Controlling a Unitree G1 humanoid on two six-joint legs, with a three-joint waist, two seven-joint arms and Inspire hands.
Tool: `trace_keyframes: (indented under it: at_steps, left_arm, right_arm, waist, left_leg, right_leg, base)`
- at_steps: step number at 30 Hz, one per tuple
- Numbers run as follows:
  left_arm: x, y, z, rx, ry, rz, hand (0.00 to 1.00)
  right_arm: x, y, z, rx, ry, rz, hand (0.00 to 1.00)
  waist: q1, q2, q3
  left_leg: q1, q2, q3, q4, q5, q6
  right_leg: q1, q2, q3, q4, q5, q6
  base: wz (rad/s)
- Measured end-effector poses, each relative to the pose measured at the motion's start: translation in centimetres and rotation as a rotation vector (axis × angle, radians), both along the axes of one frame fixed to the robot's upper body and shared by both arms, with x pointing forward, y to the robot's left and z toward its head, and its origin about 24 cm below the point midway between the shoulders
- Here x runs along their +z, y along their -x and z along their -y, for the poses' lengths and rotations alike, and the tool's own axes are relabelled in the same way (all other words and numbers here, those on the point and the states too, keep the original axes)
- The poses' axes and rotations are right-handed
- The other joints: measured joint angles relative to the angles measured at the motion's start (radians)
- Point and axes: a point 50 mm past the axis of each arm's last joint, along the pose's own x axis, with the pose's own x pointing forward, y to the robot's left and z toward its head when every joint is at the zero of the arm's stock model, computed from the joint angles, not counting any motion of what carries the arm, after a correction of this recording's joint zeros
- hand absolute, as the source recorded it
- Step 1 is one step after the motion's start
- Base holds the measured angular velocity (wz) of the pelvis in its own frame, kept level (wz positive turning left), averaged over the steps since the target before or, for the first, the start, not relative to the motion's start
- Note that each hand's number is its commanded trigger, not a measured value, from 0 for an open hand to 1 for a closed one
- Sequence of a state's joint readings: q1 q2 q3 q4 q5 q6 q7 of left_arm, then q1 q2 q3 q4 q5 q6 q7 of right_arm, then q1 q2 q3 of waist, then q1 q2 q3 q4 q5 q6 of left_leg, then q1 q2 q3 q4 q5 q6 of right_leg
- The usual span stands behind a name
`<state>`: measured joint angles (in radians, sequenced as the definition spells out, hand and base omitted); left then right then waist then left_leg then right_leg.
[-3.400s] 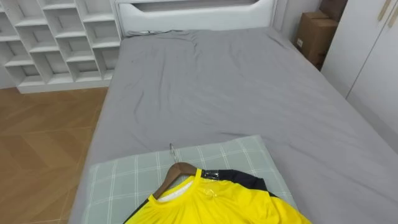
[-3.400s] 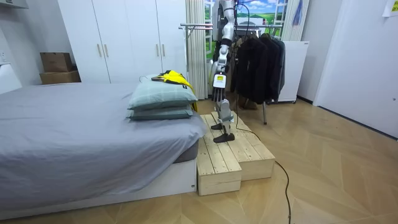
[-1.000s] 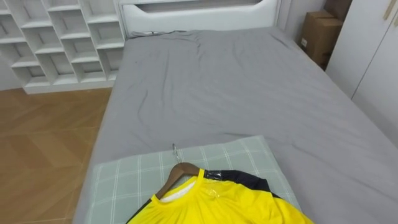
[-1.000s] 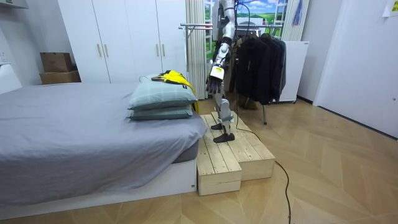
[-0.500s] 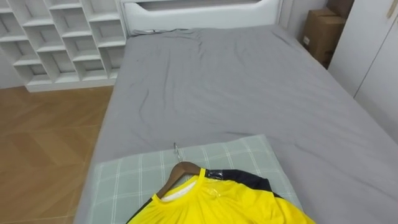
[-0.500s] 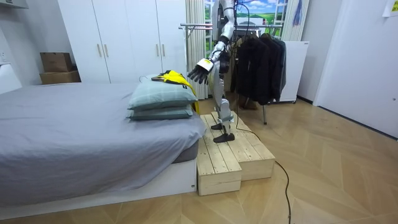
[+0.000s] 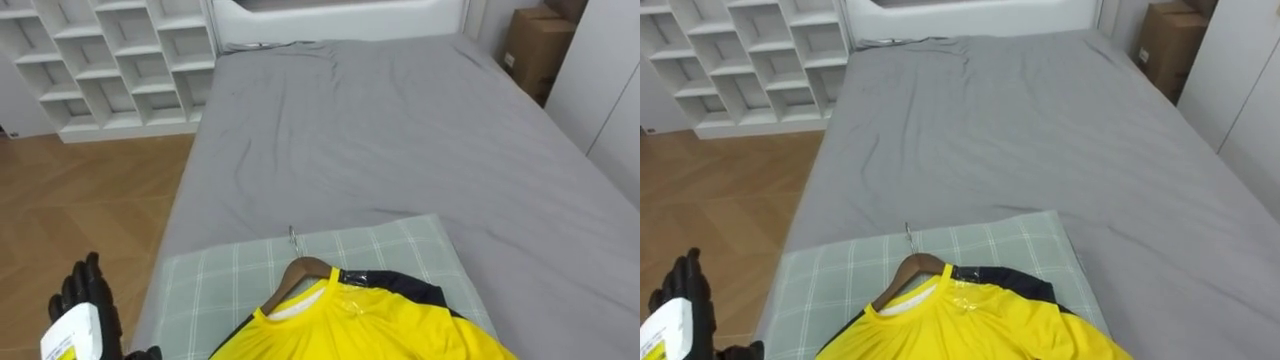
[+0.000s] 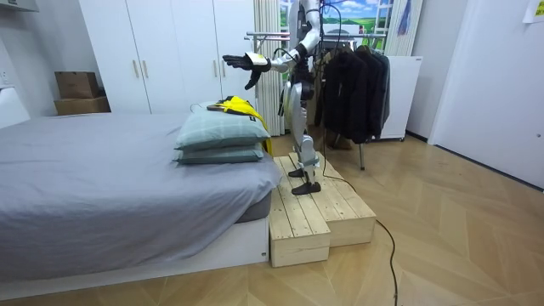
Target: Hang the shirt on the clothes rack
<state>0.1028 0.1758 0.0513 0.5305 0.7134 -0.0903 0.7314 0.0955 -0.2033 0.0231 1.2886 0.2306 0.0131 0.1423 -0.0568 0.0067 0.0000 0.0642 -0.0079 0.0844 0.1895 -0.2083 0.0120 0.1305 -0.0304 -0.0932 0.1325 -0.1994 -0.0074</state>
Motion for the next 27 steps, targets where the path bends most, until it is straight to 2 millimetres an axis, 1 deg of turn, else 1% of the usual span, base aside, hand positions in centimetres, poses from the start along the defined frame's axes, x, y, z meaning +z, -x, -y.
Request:
trace_keyframes:
  at_steps: [3,7,12,13,14,18,20,23,24,27]
  left_arm:
    - [0.0,0.0,-0.1,0.009,-0.005,0.005,0.0]
    - [0.3,-0.4,0.1,0.008,-0.011,0.029,0.0]
    - [1.1,-2.0,0.8,-0.024,-0.013,0.072,0.0]
    - [1.1,-2.0,0.8,-0.026,-0.013,0.074,0.0]
    - [1.2,-2.1,0.9,-0.03,-0.014,0.072,0.0]
    - [1.1,-2.2,1.2,-0.045,-0.018,0.061,0.0]
    - [1.0,-2.2,1.5,-0.063,-0.014,0.051,0.0]
    - [0.9,-2.3,1.8,-0.083,-0.006,0.034,0.0]
    - [0.8,-2.3,1.9,-0.087,0.0,0.025,0.0]
    - [0.4,-2.2,2.4,-0.105,0.019,0.0,0.0]
  right_arm:
    - [-0.1,0.1,-0.2,-0.01,-0.007,0.0,0.0]
    - [-0.1,0.3,-0.2,-0.042,-0.014,0.001,0.0]
    - [-0.1,0.3,-0.2,-0.06,-0.017,0.005,0.0]
    - [-0.1,0.3,-0.2,-0.063,-0.018,0.005,0.0]
    - [-0.1,0.3,-0.2,-0.073,-0.018,0.006,0.0]
    - [-0.2,1.0,-0.4,-0.17,-0.038,0.0,0.0]
    - [-0.3,1.1,-0.5,-0.213,-0.045,0.006,0.0]
    - [-0.3,1.4,-0.7,-0.259,-0.054,0.009,0.0]
    - [-0.4,1.4,-0.9,-0.27,-0.059,0.01,0.0]
    - [-0.4,1.5,-1.0,-0.282,-0.063,0.008,0.0]
  waist:
    - [-0.021,-0.004,-0.0008]
    - [-0.03,-0.002,-0.0003]
    - [-0.039,0.004,0.0003]
    - [-0.041,0.005,-0.0002]
    - [-0.051,0.006,-0.0009]
    - [-0.079,0.006,-0.0011]
    - [-0.084,0.005,-0.0009]
    - [-0.093,0.0,0.0016]
    - [-0.101,-0.002,0.0027]
    - [-0.104,-0.004,0.0032]
  left_leg:
    - [-0.002,0.0,-0.006,0.007,0.0,0.0]
    - [-0.002,0.001,-0.006,0.008,0.0,0.0]
    - [-0.002,0.0,-0.004,0.007,0.0,0.0]
    - [-0.002,0.0,-0.004,0.007,0.0,0.0]
    - [-0.003,0.0,-0.005,0.007,0.0,0.0]
    - [-0.002,0.001,-0.004,0.006,0.0,0.0]
    - [0.001,0.001,-0.003,0.004,0.0,0.0]
    - [0.004,0.001,0.001,0.001,0.0,0.0]
    - [0.005,0.001,0.002,0.0,0.0,0.0]
    - [0.009,0.002,0.008,-0.003,0.0,0.001]
  right_leg:
    - [0.002,0.0,-0.008,0.002,0.0,0.0]
    - [0.002,0.0,-0.009,0.003,0.0,0.0]
    - [0.0,0.0,-0.005,0.006,0.0,0.0]
    - [0.0,0.0,-0.005,0.005,0.0,0.0]
    - [0.0,0.0,-0.006,0.006,0.0,0.0]
    - [0.0,0.0,-0.003,0.005,0.0,0.0]
    - [0.0,0.0,0.002,0.005,0.0,0.0]
    - [0.0,0.001,0.007,0.005,0.0,0.0]
    - [0.0,0.001,0.008,0.005,0.0,0.0]
    - [0.0,0.001,0.012,0.005,0.0,0.0]
  base:
    - [0.07]
    - [0.0]
    - [0.0]
    - [0.0]
    - [0.0]
    - [-0.01]
    - [-0.06]
    - [-0.05]
    - [-0.03]
    - [-0.05]
